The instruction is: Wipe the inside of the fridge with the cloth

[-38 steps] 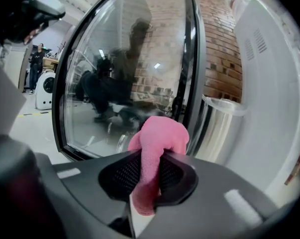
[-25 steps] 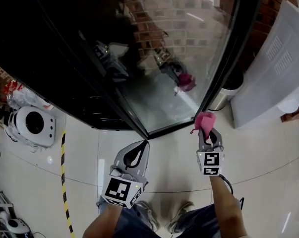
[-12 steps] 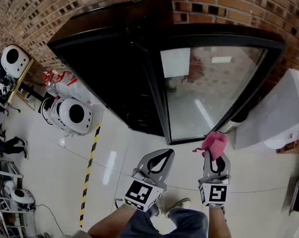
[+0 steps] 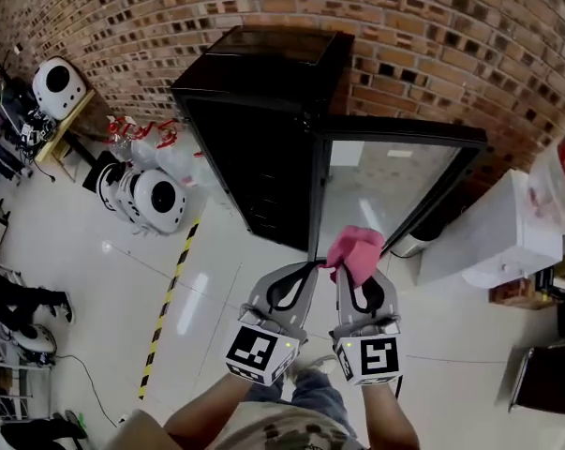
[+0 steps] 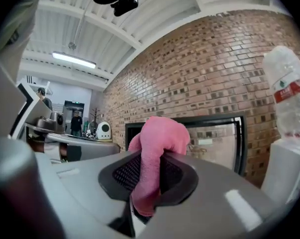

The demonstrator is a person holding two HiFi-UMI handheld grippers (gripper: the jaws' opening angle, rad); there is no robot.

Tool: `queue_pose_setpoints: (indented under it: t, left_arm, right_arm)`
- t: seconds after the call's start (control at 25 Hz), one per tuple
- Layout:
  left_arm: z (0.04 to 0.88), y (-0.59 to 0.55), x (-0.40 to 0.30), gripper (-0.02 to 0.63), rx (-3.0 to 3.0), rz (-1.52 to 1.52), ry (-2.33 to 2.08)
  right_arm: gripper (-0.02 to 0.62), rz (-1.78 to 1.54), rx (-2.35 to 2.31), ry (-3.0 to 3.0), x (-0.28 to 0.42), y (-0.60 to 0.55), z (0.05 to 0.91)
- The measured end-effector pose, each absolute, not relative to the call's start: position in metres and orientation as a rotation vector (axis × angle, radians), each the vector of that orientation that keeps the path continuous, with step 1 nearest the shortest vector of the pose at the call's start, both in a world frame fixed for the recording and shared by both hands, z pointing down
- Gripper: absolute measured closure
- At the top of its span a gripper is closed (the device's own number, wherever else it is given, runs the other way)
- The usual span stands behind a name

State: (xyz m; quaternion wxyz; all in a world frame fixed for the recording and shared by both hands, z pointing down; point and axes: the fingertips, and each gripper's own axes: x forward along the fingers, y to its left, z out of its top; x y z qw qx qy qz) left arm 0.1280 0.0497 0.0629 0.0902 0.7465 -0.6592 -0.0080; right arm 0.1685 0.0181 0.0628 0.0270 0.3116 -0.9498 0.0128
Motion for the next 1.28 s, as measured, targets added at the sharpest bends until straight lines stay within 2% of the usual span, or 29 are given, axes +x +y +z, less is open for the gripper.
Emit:
queue_pose_setpoints:
  t: [0.24,0.56,0.88,1.28]
  left_arm:
    - [0.031,0.090,0.130,0.591,2.227,-0.058,-2.005]
    - [0.014,0.173,0.097,0.591,2.297,-0.083,-1.987]
    - [0.015,0.255,0.057,0.592,2.321,-0.111,-1.956]
    - [0.010,0.294,0.040,0.592,2.354,-0.149,-1.954]
  right_arm:
    - [0.538,0.038,0.950,-2.954,0.165,0.076,0.033]
    - [0.541,-0.063,1.101,-2.927,0.141,0.162,0.005]
    - [0.541,-0.038,1.175,-2.878,0.103,0.243,0.009]
    - [0.541,-0.083,1.174,-2.863,0.082,0.288,0.004]
